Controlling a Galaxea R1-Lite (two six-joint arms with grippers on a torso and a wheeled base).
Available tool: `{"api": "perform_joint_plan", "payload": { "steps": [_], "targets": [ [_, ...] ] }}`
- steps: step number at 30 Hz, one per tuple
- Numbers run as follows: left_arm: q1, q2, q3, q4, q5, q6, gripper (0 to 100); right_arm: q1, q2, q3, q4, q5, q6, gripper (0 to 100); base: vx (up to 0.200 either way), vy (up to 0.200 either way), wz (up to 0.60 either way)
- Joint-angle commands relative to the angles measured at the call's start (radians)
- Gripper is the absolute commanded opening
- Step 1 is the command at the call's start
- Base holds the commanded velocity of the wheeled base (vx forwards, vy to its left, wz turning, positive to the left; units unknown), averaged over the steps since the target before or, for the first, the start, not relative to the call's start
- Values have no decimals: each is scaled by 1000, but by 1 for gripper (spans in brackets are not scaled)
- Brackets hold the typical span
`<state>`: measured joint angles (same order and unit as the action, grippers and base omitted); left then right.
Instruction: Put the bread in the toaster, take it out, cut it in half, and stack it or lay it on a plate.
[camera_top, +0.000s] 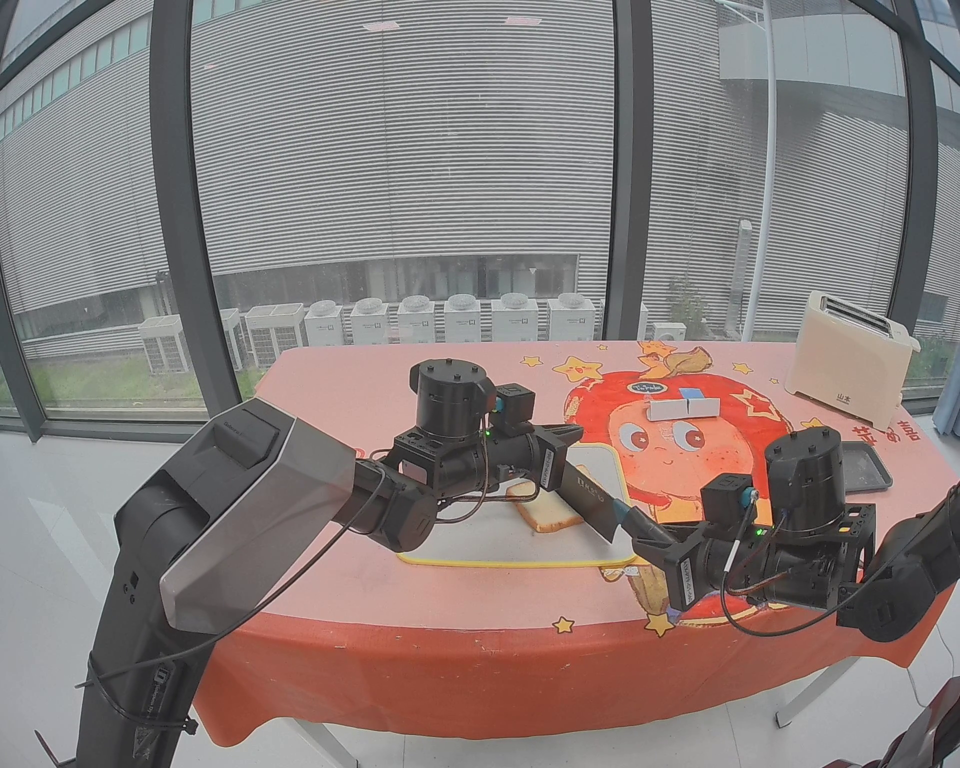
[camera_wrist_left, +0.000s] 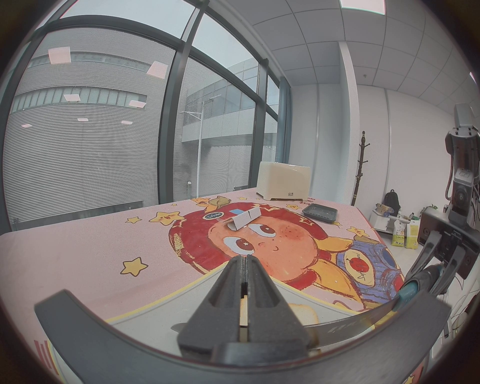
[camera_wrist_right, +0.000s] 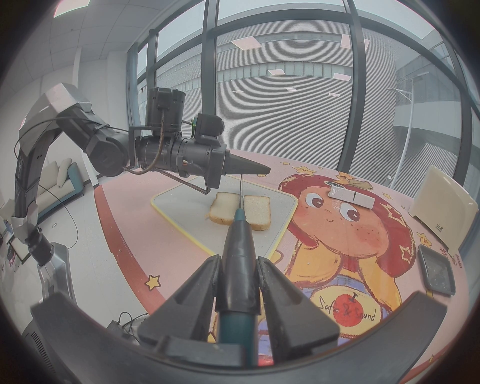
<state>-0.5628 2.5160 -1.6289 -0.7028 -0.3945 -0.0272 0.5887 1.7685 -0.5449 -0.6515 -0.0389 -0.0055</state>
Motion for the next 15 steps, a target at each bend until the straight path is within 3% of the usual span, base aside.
{"api": "perform_joint_plan", "payload": {
  "steps": [1, 15],
  "targets": [
    [0, -17, -3, -7, 0, -2, 0, 0, 8, 3, 1, 1, -1, 0, 0, 0, 0],
    [1, -57, -2, -6, 0, -2, 0, -1, 3, 0, -10, 1, -1, 0, 0, 0, 0]
  ]
}}
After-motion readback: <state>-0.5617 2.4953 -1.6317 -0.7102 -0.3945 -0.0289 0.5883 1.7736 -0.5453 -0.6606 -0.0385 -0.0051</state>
